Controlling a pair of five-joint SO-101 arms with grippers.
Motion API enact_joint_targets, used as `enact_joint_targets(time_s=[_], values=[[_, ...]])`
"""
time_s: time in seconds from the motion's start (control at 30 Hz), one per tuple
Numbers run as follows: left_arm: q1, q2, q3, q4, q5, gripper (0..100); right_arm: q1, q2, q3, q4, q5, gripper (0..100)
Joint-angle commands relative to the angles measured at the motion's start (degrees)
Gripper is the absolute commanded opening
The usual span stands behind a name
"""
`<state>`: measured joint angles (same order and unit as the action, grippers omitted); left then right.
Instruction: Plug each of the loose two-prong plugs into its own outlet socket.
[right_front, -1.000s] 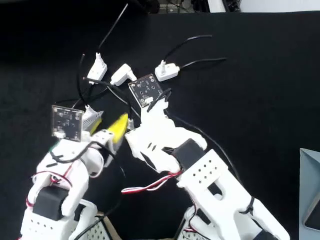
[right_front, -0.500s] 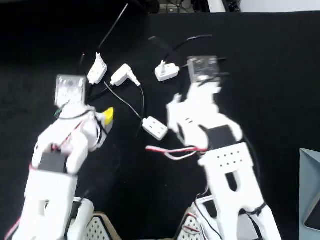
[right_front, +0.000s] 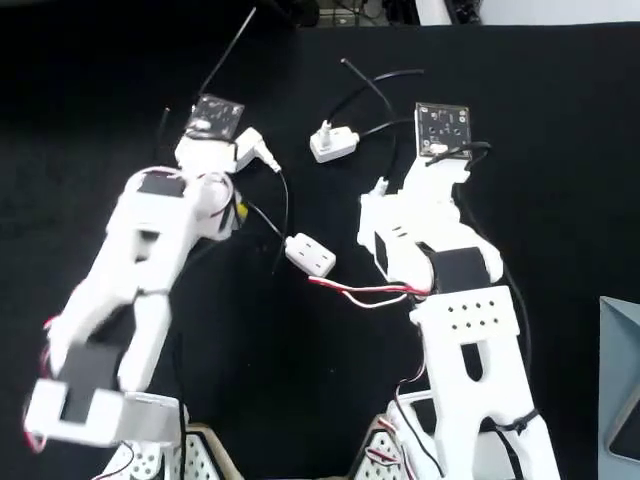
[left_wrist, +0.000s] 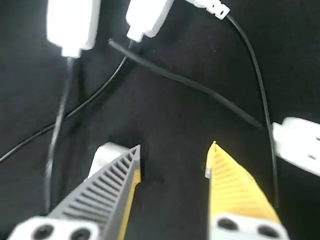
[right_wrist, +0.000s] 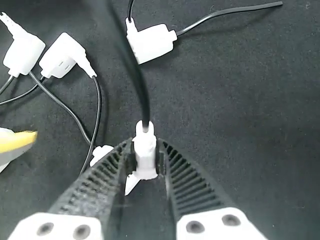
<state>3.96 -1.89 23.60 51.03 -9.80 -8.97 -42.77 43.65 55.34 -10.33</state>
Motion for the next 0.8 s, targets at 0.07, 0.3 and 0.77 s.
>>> enact_joint_targets(time_s=[0.07, 0.3, 0.77], values=[[1.10, 11.69, -14.73, -0.79, 8.26, 22, 0.70, -1.45, -2.77, -0.44, 0.00, 1.1], [2.68, 22.68, -24.22, -0.44, 13.80, 22, 0.62, -1.45, -2.77, -0.18, 0.00, 1.1], [4.79, 29.63, -28.44, 3.52, 13.80, 21, 0.62, -1.45, -2.77, -0.09, 0.00, 1.1]])
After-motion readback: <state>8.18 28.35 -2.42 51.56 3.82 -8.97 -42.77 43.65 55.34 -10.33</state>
